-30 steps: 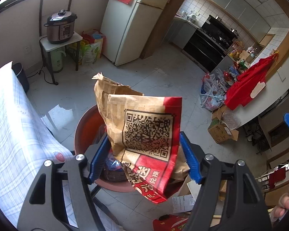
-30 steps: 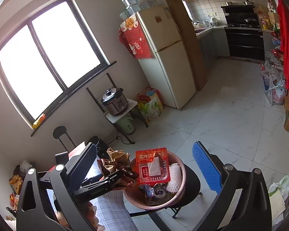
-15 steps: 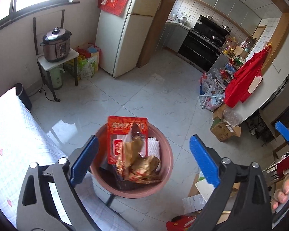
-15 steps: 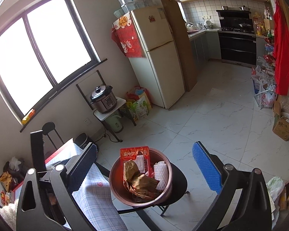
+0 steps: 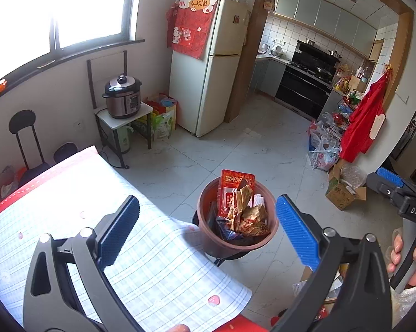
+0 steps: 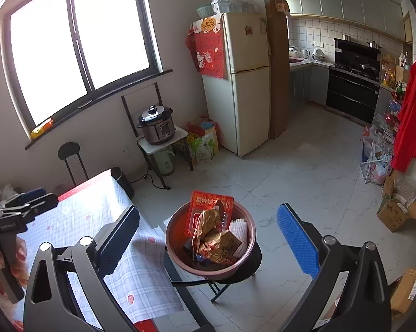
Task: Collect trash
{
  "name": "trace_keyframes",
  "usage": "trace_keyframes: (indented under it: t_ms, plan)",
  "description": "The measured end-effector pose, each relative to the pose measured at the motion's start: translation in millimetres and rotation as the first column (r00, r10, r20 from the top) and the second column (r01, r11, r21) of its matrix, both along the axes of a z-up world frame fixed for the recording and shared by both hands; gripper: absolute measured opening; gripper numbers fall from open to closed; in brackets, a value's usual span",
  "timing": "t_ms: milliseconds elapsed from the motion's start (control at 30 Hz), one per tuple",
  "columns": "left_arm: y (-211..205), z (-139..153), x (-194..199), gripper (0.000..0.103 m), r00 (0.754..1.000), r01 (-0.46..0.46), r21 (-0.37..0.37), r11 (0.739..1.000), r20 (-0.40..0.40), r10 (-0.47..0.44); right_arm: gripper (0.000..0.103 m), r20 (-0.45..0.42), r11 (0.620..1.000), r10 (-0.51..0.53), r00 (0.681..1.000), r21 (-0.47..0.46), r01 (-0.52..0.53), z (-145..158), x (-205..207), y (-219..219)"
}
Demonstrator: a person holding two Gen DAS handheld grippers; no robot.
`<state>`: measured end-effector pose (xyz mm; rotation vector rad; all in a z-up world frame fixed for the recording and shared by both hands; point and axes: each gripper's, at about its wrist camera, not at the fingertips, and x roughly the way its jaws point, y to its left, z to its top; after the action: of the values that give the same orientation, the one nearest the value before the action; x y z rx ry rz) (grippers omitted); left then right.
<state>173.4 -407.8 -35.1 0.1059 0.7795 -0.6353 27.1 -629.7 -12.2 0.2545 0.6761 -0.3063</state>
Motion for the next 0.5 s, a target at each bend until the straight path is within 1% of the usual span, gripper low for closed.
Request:
trace_keyframes:
  t_ms: [33, 133, 200, 367, 500]
  plan:
    - [9, 4, -9, 0.097, 1.0, -0.013, 0.011, 1.0, 0.016, 0.013, 0.097, -0.006, 1.0, 0.002, 1.0, 0.005, -0.002, 0, -4, 8]
    - [35, 15, -35, 0.097, 0.998, -0.025, 0.011, 1.0, 0.063, 0.025, 0.097, -0.015, 1.0, -0.002, 1.0, 0.014, 0.002, -1, -15, 33]
    - [50, 18, -48, 0.097, 0.996, -0.034, 0.016, 0.999, 0.081, 0.033, 0.097, -0.02, 1.0, -0.006, 1.0, 0.001, 0.006, -1, -21, 50]
    - [77, 13, -70, 0.097, 0.993, -0.068, 0.03, 0.997, 0.102, 0.065, 0.097, -0.046, 0.999, 0.005, 0.999, -0.036, -0.007, -9, -33, 92]
    - [92, 11, -85, 0.097, 0.992, -0.082, 0.007, 0.997, 0.099, 0.081, 0.097, -0.064, 0.997, 0.042, 0.997, -0.058, -0.045, -11, -38, 114]
